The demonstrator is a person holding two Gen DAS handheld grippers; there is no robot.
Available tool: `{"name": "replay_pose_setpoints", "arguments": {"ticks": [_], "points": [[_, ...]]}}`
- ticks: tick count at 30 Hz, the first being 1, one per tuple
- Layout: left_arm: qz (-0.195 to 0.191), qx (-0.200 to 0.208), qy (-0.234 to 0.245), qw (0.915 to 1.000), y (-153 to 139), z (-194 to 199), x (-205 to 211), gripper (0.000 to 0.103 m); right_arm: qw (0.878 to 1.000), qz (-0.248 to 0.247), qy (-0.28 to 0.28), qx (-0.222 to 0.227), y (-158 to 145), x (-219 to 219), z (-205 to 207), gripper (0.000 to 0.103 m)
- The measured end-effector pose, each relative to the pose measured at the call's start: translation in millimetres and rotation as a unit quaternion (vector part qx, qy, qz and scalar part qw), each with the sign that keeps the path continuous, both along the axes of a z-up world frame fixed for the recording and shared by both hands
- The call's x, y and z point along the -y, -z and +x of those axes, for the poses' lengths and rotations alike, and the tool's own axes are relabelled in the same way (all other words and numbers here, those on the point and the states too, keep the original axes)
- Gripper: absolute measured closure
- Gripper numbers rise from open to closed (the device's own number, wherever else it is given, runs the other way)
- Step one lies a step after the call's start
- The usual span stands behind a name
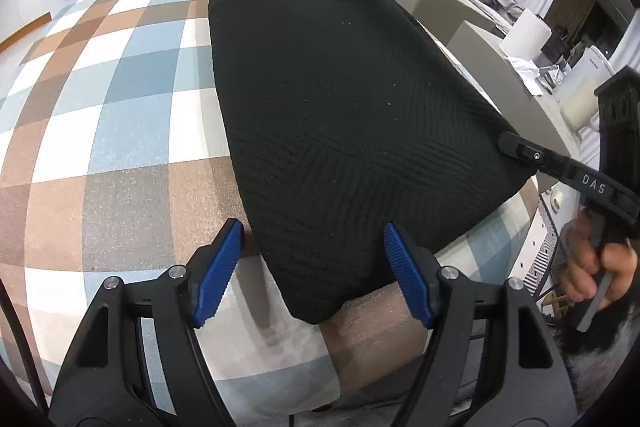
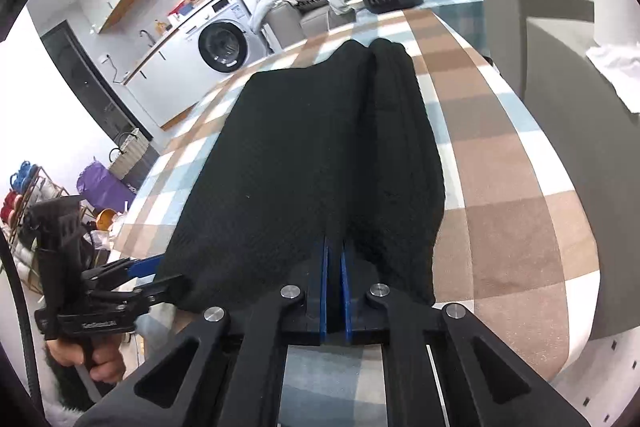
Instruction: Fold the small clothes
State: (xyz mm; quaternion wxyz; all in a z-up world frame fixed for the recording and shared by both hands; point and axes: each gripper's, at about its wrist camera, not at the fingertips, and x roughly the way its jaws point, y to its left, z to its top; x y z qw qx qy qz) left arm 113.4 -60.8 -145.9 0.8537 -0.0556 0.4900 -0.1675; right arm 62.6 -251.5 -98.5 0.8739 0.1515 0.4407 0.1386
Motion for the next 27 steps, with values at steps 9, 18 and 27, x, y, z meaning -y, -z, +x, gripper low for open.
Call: {"name": "replay_pose_setpoints", "arguments": {"ticks": [9, 18, 27], "points": [[-0.007, 0.011, -0.014, 0.9998, -8.6, 5.3, -13.4, 0.033, 0.999, 0.031, 0.013, -0.025, 0.3, 8.7, 30.5, 0.077], [-0.038, 0.013, -0.072, 0.9966, -11.4, 61.8, -33.8, 0.033, 0.999, 0.011, 0.027, -0.038, -11.4, 3.1, 145.2, 0.071], [-0.039, -0.002, -0.09, 0.9952, 3.6, 87.7, -38.1, 0.033, 1.0, -0.007, 0.013, -0.015, -2.8, -16.6, 193.4, 0.094]]}}
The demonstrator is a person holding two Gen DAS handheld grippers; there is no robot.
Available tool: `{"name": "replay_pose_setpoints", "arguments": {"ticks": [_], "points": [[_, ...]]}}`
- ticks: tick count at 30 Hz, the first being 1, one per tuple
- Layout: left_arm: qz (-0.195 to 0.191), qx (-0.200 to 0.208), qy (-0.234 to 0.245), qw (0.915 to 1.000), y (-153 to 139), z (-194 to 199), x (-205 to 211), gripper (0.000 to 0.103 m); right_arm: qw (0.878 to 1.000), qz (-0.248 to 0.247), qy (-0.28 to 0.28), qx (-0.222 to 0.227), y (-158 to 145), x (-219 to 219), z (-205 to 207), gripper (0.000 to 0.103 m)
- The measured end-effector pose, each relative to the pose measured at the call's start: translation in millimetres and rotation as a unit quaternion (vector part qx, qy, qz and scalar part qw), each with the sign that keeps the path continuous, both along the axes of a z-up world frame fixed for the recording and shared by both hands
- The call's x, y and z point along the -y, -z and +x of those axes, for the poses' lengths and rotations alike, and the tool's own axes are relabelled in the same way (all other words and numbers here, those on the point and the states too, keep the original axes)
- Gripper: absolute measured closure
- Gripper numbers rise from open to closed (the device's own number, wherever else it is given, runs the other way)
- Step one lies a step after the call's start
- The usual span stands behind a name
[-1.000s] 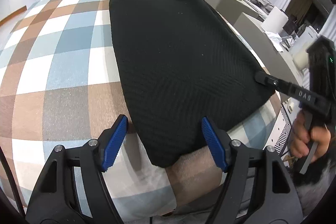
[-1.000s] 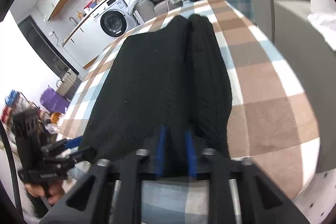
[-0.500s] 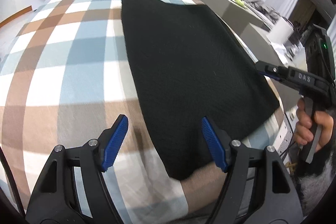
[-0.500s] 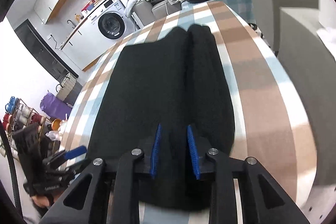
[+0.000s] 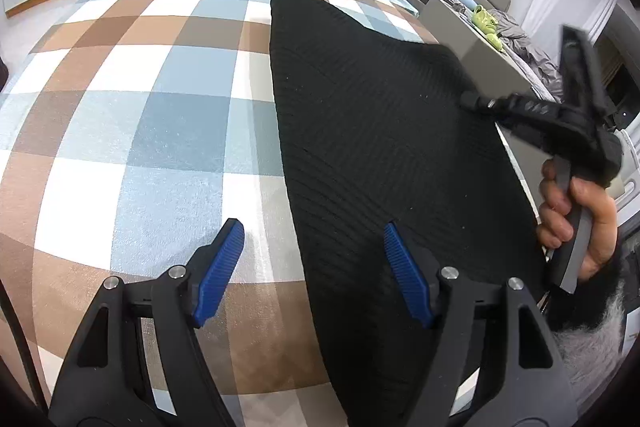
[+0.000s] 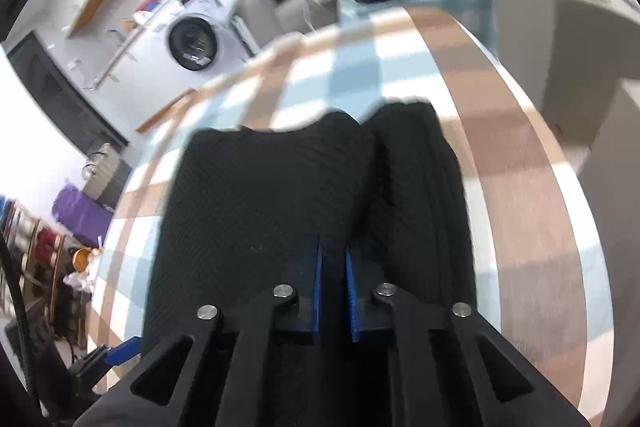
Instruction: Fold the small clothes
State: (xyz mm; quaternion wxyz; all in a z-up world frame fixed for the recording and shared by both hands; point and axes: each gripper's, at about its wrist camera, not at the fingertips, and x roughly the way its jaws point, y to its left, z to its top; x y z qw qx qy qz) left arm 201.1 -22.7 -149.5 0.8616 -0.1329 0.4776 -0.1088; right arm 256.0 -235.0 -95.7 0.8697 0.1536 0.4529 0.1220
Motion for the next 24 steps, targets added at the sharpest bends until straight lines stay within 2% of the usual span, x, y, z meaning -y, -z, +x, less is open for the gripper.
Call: {"name": "replay_pose_setpoints", "arguments": {"ticks": [2, 3, 6, 7, 10, 12, 16, 18, 21, 22, 24], "points": [[0.003, 0.0, 0.001, 1.0, 1.0, 0.5, -0.1, 0.033, 1.0, -0.015, 0.003, 0.02, -7.5, 0.2, -3.3, 0.094], [0.003, 0.001, 0.0, 1.0, 1.3, 0.4, -0.4, 0.033, 1.0, -0.023, 0.007, 0.012, -4.3, 1.7, -0.8, 0.094], [0.001, 0.0, -0.003, 1.0, 1.3, -0.7, -1.9, 0.033, 0.998, -0.029, 0.022, -0.049, 16.6, 7.9, 10.7, 0.093], [0.003, 0.001, -0.004, 1.0, 0.7, -1.9, -2.4, 0.033, 0.998, -0.024, 0.021, -0.052, 15.9, 9.2, 8.1, 0.09], [-0.005, 0.002, -0.004, 1.0, -1.3, -8.4, -4.9, 0.033, 0.999, -0.006, 0.0, -0.037, 4.4, 12.3, -21.9, 0.076], [-0.011, 0.001, -0.004, 0.9999, -1.0, -12.0, -6.6, 0.033, 0.999, 0.007, -0.005, -0.042, 5.4, 16.3, -52.6, 0.076], [-0.023, -0.005, -0.001, 0.9997, 1.4, -15.3, -5.5, 0.033, 0.998, 0.031, -0.013, -0.057, 18.3, 16.0, -100.4, 0.077], [-0.028, -0.006, 0.005, 0.9996, 1.5, -17.8, -1.9, 0.034, 0.999, 0.017, -0.01, -0.035, 15.9, 11.5, -112.6, 0.093], [-0.039, -0.004, 0.016, 0.9991, -2.3, -24.5, 2.9, 0.038, 0.999, 0.03, -0.015, 0.019, -5.6, 8.5, -129.5, 0.094], [-0.04, -0.003, 0.018, 0.999, -3.0, -26.9, 3.5, 0.039, 0.999, 0.02, -0.012, 0.027, -10.6, 7.1, -133.6, 0.094], [-0.048, -0.004, 0.018, 0.9987, -2.9, -31.3, 3.3, 0.042, 1.0, -0.001, -0.004, 0.016, -4.2, 6.9, -133.5, 0.094]]}}
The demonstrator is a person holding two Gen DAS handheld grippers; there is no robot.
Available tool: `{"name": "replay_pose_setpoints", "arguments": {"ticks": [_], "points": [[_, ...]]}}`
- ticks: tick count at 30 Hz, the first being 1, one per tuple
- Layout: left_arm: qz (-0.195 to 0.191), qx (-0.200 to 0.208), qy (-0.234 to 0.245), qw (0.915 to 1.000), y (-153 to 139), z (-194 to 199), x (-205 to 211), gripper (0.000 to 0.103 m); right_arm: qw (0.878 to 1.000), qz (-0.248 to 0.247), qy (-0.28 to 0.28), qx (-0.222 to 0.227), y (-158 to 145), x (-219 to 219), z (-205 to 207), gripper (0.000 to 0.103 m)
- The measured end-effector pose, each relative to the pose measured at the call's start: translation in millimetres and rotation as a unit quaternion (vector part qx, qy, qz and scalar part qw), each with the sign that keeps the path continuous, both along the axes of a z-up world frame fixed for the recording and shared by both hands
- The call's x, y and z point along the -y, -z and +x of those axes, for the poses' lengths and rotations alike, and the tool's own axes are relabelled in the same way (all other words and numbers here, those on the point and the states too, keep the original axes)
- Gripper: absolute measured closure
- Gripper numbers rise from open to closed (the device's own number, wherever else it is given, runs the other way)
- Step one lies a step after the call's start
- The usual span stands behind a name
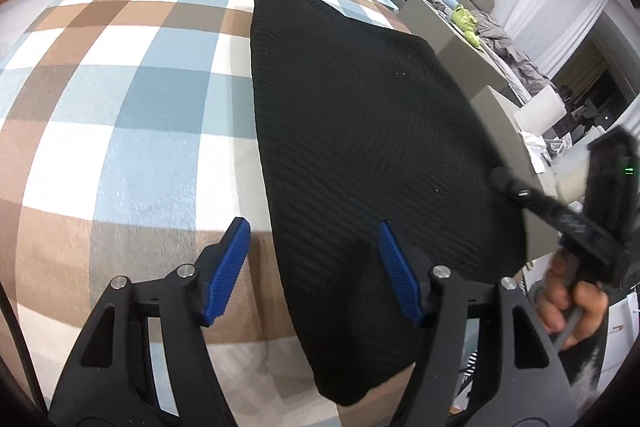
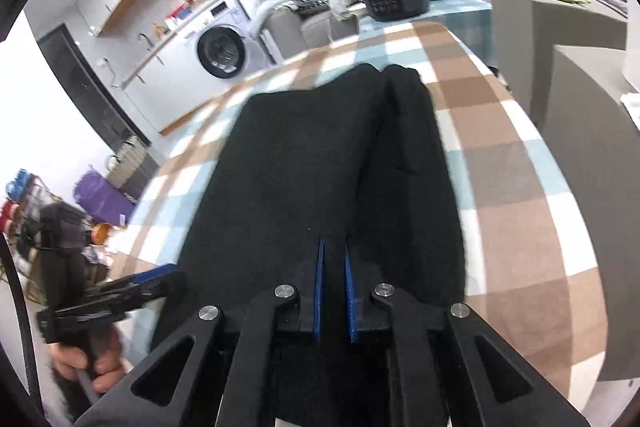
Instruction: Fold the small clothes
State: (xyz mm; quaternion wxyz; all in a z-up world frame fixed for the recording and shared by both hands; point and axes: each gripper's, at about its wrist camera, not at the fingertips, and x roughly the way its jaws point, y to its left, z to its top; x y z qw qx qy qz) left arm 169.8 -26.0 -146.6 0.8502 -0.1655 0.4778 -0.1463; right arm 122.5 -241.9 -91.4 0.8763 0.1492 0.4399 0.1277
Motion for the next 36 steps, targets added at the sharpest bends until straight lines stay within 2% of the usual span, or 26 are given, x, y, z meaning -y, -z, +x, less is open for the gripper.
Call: {"name": "replay_pose_setpoints", "arguments": {"ticks": [1, 3, 6, 9, 10, 11, 12, 15, 18, 19, 21, 22, 23, 24, 25, 28, 29, 32, 36], "points": [[-0.007, -0.004, 0.001, 1.0, 1.3, -1.2, -0.4, 0.044, 1.0, -0.014, 0.007, -0.023, 10.0, 0.4, 4.3, 0.094], [-0.013, -0.012, 0.0, 0.9998, 4.1, -4.7, -0.9, 0.045, 0.999, -0.003, 0.012, -0.052, 20.0, 2.2, 5.8, 0.093], [-0.019, -0.02, -0.002, 0.9996, 6.7, -10.3, -2.7, 0.049, 0.999, 0.03, -0.004, -0.041, 10.3, 5.6, -12.3, 0.086], [-0.028, -0.021, 0.001, 0.9994, 7.8, -14.4, -2.1, 0.052, 0.999, 0.027, -0.016, -0.041, 12.7, 7.3, -33.3, 0.083], [-0.028, -0.021, 0.003, 0.9994, 7.8, -15.8, -0.6, 0.052, 0.999, 0.02, -0.019, -0.039, 15.9, 6.5, -39.6, 0.084], [-0.029, -0.023, 0.005, 0.9993, 7.6, -16.8, 0.6, 0.052, 0.999, 0.013, -0.015, -0.032, 17.6, 7.1, -42.6, 0.093], [-0.029, -0.025, 0.009, 0.9993, 7.2, -18.5, 2.2, 0.052, 0.999, 0.014, -0.011, -0.028, 16.1, 7.8, -45.5, 0.097], [-0.025, -0.028, 0.014, 0.9992, 5.3, -22.6, 4.0, 0.052, 1.0, 0.007, -0.003, 0.01, -1.8, 7.9, -56.1, 0.098], [-0.038, -0.031, 0.018, 0.9986, 7.5, -25.3, 3.3, 0.052, 0.999, -0.022, 0.011, -0.032, 16.7, 8.2, -48.3, 0.097], [-0.039, -0.03, 0.017, 0.9987, 7.6, -25.2, 3.3, 0.052, 0.999, -0.015, 0.014, -0.039, 20.7, 9.2, -47.7, 0.096], [-0.038, -0.03, 0.016, 0.9987, 7.2, -24.5, 4.3, 0.052, 1.0, 0.004, 0.019, -0.024, 11.4, 13.0, -51.2, 0.087], [-0.041, -0.03, 0.016, 0.9986, 7.6, -24.1, 4.6, 0.053, 1.0, 0.008, 0.024, -0.015, 7.4, 15.8, -51.4, 0.079], [-0.043, -0.028, 0.015, 0.9986, 7.9, -23.3, 5.4, 0.057, 0.999, 0.007, 0.034, -0.004, 3.0, 19.5, -53.9, 0.066], [-0.042, -0.026, 0.015, 0.9987, 8.0, -22.3, 6.6, 0.062, 0.999, 0.003, 0.046, -0.001, 1.8, 25.2, -54.3, 0.061], [-0.042, -0.024, 0.017, 0.9987, 8.2, -20.7, 7.6, 0.073, 0.999, 0.001, 0.053, -0.005, 3.0, 30.0, -52.9, 0.058], [-0.041, -0.014, 0.013, 0.999, 8.3, -17.5, 9.0, 0.088, 0.997, 0.012, 0.072, -0.039, 14.1, 44.5, -49.9, 0.058], [-0.04, -0.011, 0.011, 0.9991, 8.0, -16.8, 9.1, 0.09, 0.996, 0.019, 0.072, -0.049, 18.1, 46.8, -47.2, 0.058], [-0.041, -0.007, 0.006, 0.9991, 7.9, -16.1, 7.2, 0.092, 0.995, 0.047, 0.063, -0.055, 19.8, 47.7, -48.4, 0.058], [-0.047, -0.008, 0.001, 0.9988, 9.5, -16.5, 2.5, 0.092, 0.995, 0.061, 0.071, -0.036, 5.7, 53.5, -56.1, 0.058]]}}
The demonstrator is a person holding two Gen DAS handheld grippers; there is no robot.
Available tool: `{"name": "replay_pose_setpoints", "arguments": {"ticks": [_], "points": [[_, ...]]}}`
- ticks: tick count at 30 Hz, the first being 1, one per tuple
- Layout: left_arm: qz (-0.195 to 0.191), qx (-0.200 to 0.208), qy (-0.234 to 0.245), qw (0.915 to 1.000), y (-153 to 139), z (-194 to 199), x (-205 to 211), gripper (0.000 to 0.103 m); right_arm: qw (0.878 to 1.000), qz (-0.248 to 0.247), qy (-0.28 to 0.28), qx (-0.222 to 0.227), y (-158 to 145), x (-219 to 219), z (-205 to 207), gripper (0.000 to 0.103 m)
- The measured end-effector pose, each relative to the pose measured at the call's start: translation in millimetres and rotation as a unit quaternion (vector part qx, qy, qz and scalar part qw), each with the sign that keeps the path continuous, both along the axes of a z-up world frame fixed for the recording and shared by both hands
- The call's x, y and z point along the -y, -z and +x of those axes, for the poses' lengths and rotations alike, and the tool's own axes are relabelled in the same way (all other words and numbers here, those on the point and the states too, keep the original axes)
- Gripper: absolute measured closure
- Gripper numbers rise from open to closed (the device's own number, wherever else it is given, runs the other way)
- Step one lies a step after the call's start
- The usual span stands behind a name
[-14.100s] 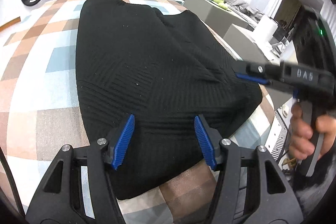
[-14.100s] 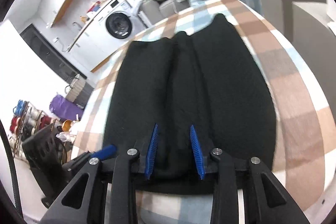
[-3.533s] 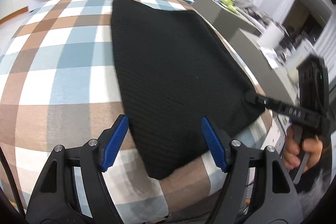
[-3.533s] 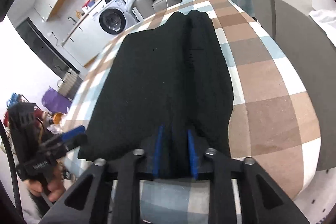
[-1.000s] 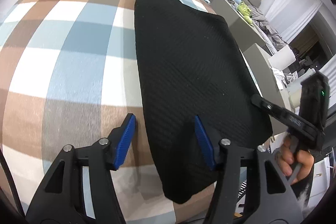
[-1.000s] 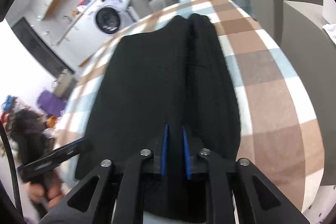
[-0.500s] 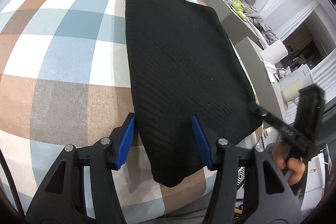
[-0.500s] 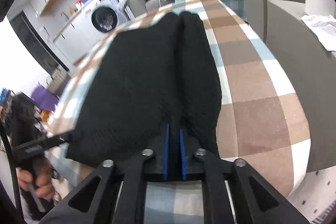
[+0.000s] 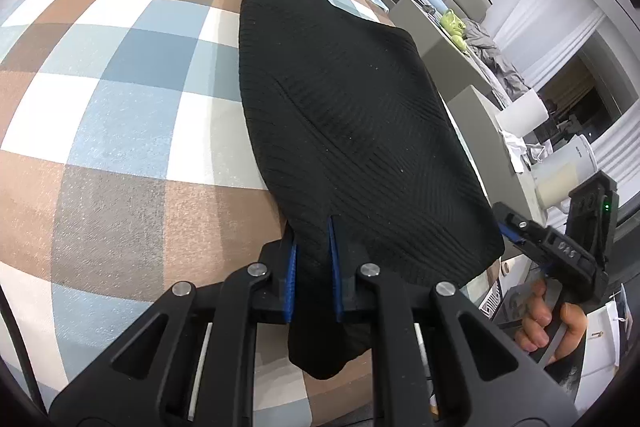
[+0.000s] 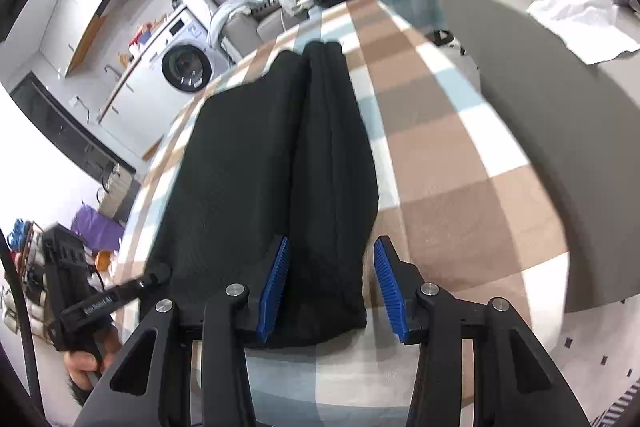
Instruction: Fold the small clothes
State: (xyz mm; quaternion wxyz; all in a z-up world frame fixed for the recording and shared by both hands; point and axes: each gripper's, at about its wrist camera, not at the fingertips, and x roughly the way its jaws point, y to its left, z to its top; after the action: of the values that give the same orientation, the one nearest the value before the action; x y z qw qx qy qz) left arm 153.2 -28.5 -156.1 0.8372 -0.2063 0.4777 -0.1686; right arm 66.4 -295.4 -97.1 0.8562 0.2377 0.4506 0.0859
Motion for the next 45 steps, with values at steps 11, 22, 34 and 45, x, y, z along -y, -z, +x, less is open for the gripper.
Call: {"name": "replay_pose_setpoints", "arguments": {"ticks": [11, 22, 34, 45], "points": [[0.003, 0.0, 0.004, 1.0, 0.8, 0.4, 0.4, 0.092, 0.997, -0.066, -0.028, -0.012, 20.5, -23.0, 15.0, 0.045], [0.017, 0.018, -0.023, 0.9994, -1.5, 13.9, -20.5, 0.092, 0.998, -0.041, -0.054, 0.002, 22.0, -46.4, 35.4, 0.076], [0.063, 0.037, -0.085, 0.9937, -6.0, 79.2, -86.1, 0.092, 0.996, -0.044, -0.071, 0.009, 24.9, -118.2, 115.7, 0.075], [0.068, 0.039, -0.088, 0.993, -7.4, 49.8, -114.8, 0.077, 0.995, -0.027, -0.093, 0.027, 15.1, -99.1, 89.3, 0.062]]}}
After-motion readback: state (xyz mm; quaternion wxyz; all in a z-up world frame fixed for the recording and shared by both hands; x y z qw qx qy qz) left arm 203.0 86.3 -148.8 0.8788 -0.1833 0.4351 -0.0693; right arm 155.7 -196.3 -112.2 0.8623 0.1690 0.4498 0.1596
